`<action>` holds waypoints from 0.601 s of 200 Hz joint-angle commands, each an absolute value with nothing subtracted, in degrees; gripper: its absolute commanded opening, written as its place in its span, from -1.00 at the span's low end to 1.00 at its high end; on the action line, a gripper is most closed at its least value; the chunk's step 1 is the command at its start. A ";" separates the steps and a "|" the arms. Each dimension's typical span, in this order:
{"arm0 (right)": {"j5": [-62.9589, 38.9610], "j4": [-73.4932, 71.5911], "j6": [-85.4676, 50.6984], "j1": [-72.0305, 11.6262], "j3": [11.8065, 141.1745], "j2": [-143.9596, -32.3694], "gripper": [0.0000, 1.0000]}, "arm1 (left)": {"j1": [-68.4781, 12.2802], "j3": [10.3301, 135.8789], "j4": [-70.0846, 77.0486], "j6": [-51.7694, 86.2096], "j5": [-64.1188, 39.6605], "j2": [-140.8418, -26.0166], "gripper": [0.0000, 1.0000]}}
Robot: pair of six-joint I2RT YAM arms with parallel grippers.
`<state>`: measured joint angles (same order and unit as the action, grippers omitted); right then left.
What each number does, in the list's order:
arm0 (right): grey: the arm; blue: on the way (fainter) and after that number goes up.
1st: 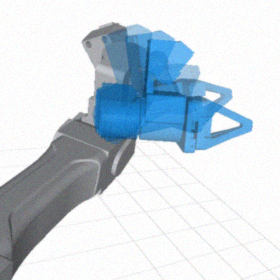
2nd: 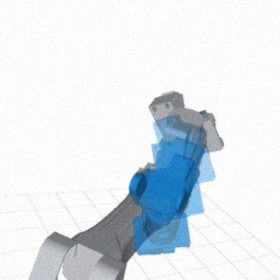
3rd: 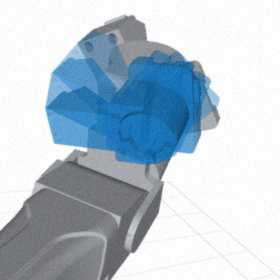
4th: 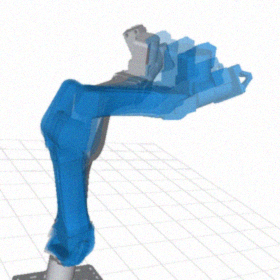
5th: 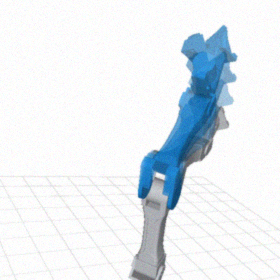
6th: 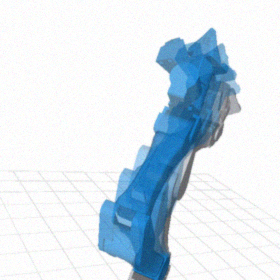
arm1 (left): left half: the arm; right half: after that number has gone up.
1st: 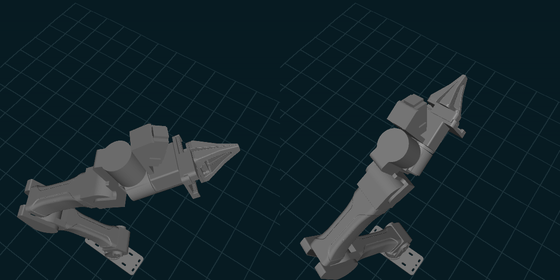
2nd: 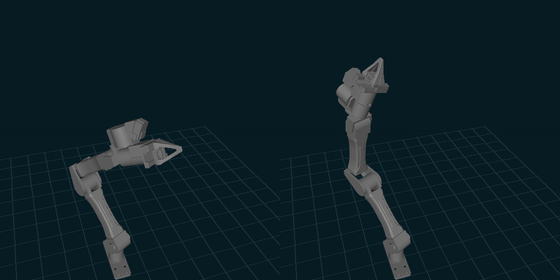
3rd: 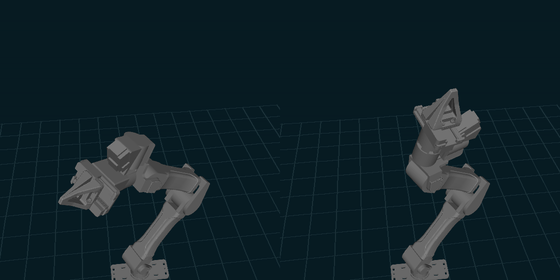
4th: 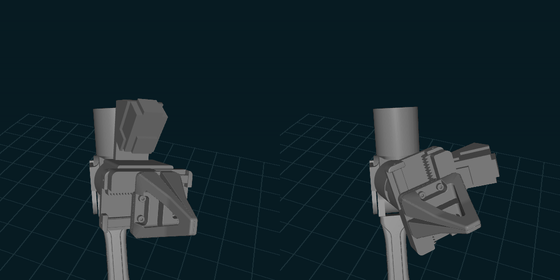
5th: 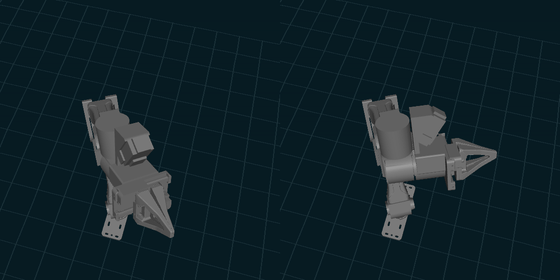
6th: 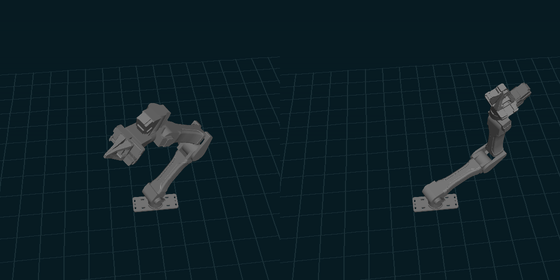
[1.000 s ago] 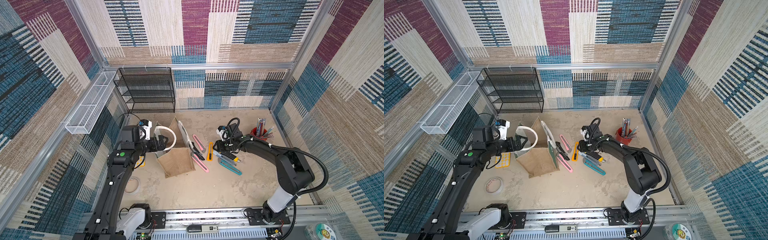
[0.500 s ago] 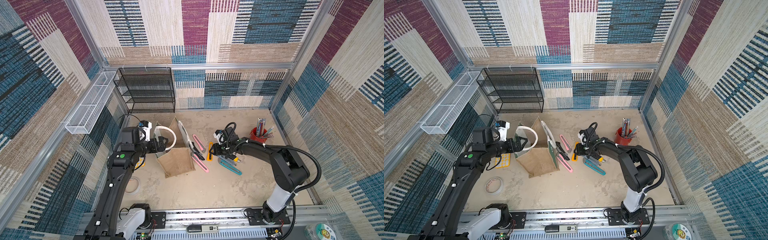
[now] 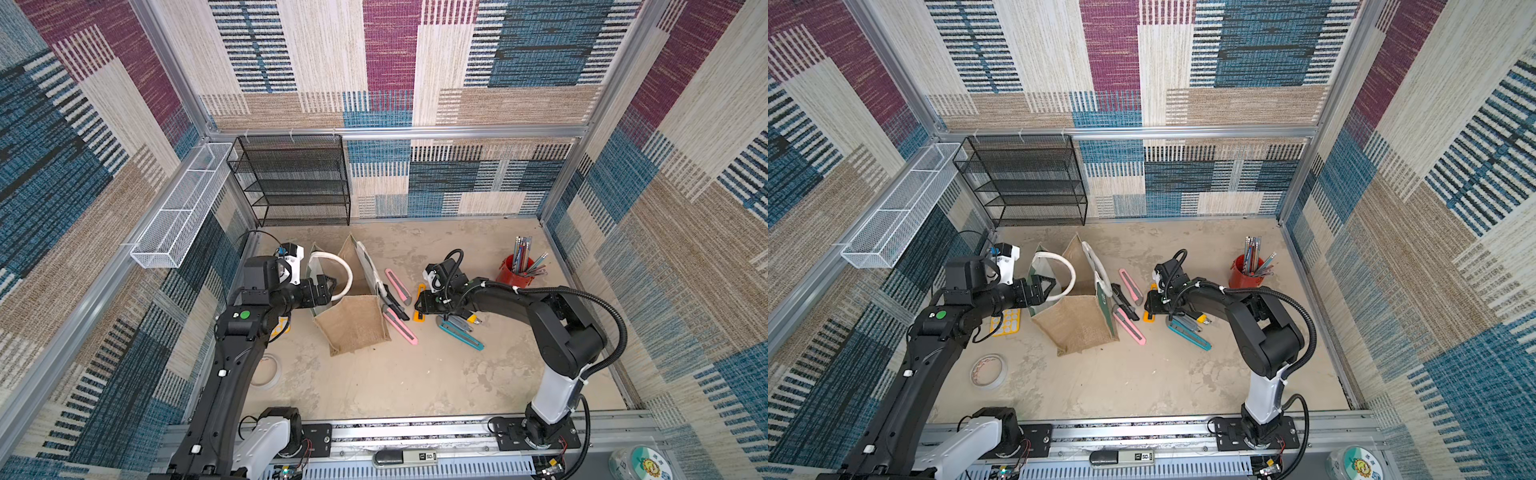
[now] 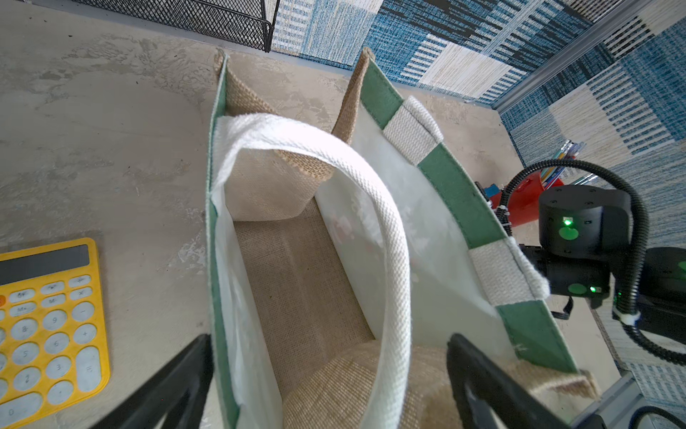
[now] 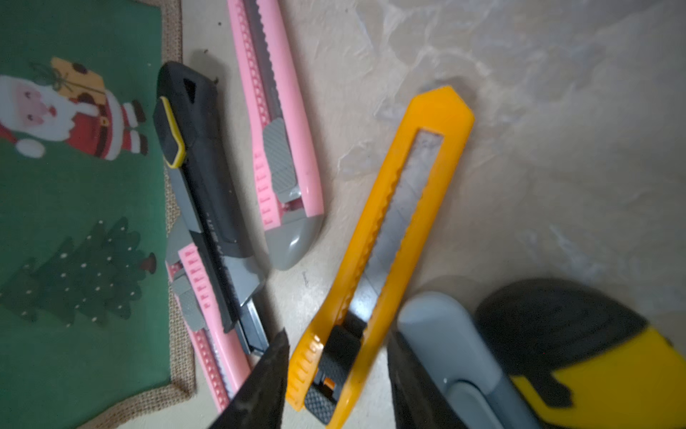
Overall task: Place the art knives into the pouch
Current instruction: Pick up the utility knife at the center of the board.
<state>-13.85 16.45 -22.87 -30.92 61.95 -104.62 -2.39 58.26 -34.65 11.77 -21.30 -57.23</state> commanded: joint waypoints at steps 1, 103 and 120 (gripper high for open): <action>-6.96 18.87 -23.03 -32.11 63.25 -105.59 -0.08 | -2.40 57.92 -32.92 9.77 -21.44 -56.95 0.99; 3.17 23.69 -22.59 -35.11 66.26 -109.52 -0.09 | -2.37 57.13 -32.39 9.49 -21.70 -56.54 0.98; 3.62 23.99 -22.50 -35.50 66.54 -110.03 -0.10 | -2.37 57.04 -32.36 9.67 -21.88 -56.51 0.99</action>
<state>0.62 18.72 -22.59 -35.03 66.52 -108.88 -2.39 57.21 -33.65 10.68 -21.21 -56.66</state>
